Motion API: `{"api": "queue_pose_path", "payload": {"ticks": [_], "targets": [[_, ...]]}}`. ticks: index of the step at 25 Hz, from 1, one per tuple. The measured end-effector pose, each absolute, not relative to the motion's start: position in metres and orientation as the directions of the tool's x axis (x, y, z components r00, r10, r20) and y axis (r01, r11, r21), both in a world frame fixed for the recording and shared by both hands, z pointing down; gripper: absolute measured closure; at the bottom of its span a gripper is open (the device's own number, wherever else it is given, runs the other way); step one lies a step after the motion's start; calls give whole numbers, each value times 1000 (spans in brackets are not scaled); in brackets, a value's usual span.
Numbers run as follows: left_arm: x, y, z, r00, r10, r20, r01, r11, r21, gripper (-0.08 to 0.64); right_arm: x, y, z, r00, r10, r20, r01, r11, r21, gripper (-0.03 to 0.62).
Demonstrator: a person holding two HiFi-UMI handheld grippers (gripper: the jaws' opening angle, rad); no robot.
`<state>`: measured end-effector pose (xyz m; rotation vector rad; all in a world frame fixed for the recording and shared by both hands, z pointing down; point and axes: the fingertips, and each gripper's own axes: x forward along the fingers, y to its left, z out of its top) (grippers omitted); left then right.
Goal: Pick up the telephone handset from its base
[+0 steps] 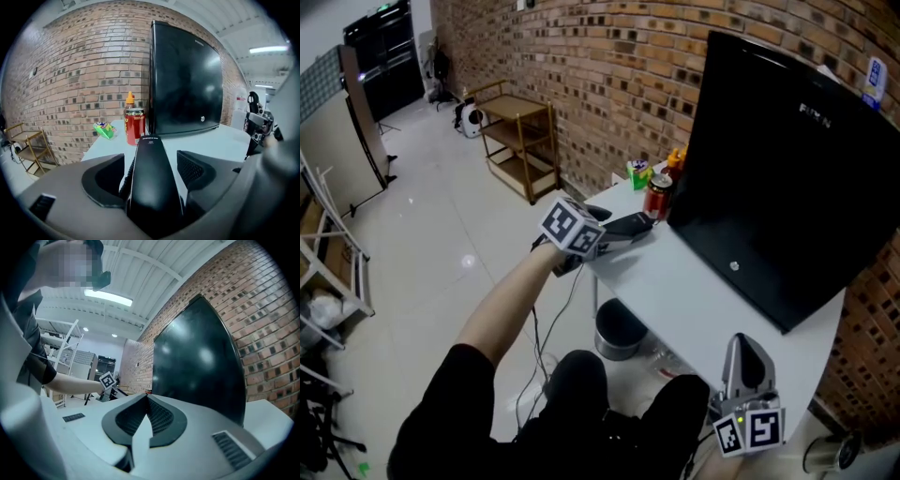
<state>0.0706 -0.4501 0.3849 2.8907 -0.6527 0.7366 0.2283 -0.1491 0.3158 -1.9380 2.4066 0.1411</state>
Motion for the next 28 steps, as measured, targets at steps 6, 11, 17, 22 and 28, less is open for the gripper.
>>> {"api": "queue_pose_path", "payload": {"ticks": [6,11,17,22,28], "targets": [[74,-453,392,766,-346,542,-406,-914,-9,227,234,-153,322,-208,-974,-84,-978,207,19,582],[76,-450,393,758,-326,565,-395,-919,2,299,234,-153,323,-209,-974,-84,-978,208,16,583],[73,-450,389,768,-346,540,-407,-914,-7,304,238,-155,324,-203,-976,-83,-979,202,24,583],[67,-448,367,807,-384,448,-421,-907,-19,304,241,-155,322,-190,-978,-91,-982,188,26,583],[50,-440,328,868,-414,273,-435,-900,18,304,239,-155,319,-188,-979,-80,-982,185,44,583]]}}
